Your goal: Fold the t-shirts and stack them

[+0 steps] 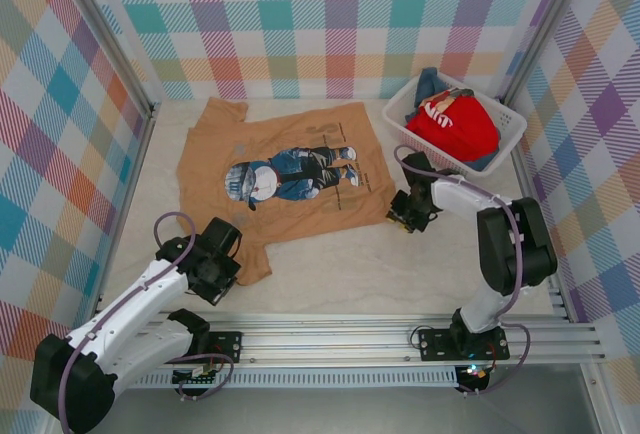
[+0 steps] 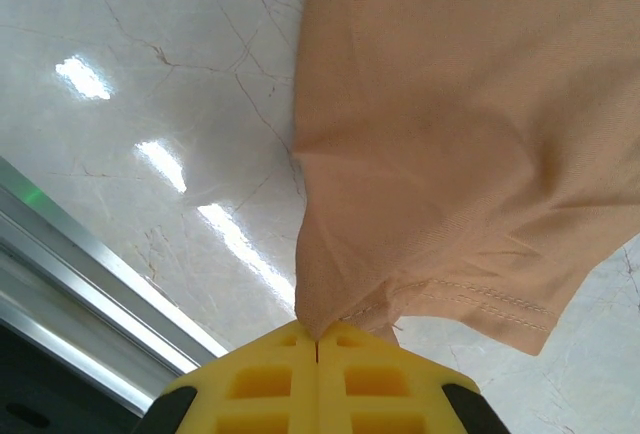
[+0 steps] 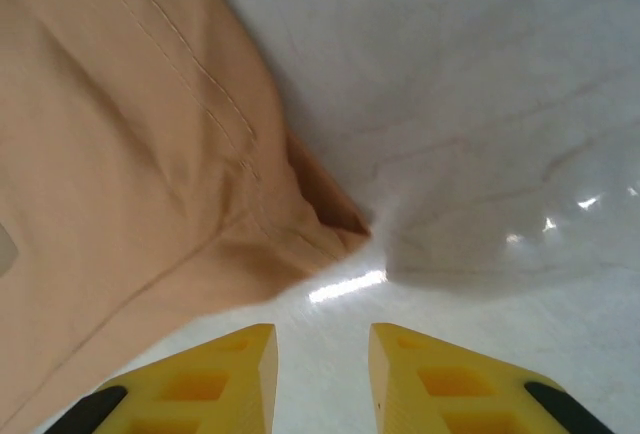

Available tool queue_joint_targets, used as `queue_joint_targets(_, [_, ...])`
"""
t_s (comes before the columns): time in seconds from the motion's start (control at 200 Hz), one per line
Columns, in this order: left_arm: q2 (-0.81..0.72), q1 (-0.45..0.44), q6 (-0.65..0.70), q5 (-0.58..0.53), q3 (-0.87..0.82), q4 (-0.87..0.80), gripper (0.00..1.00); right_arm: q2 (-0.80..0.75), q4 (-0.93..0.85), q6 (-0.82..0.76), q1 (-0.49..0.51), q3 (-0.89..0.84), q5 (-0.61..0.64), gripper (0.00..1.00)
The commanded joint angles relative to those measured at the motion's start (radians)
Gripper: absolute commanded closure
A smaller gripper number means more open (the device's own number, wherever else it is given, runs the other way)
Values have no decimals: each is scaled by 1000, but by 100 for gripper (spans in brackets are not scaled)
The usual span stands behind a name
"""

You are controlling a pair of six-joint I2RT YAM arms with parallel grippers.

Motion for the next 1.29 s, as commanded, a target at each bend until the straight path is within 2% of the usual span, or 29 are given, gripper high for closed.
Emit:
queue_joint_targets(0.0, [1,-15,1,-15,-1,-30,100,20,7,20,-6,36,31,70])
queue_joint_targets(0.36, [7,-15,12,-29,17,-39,100,119,6,-1,-22,78,31,71])
queue_joint_targets(0.545, [-43,-15,-4,-92,41,-116,100,114,14,-2,-23,45,27,92])
queue_joint_targets(0.63, [-68,-15,-14,-104,46,-139,100,75,29,-12,-19,15,27,100])
queue_joint_targets(0.85, [-117,-15,-22,-77,75,-238,100,-65,-49,-69,13,-30,40,100])
queue_joint_targets(1.04, [-179,-24,-57,-33,85,-338,100,-206,-135,-71,25,-136,44,100])
queue_joint_targets(1.29, [-241,-39,-73,-32,118,-388,100,-373,-212,-24,78,-255,-40,100])
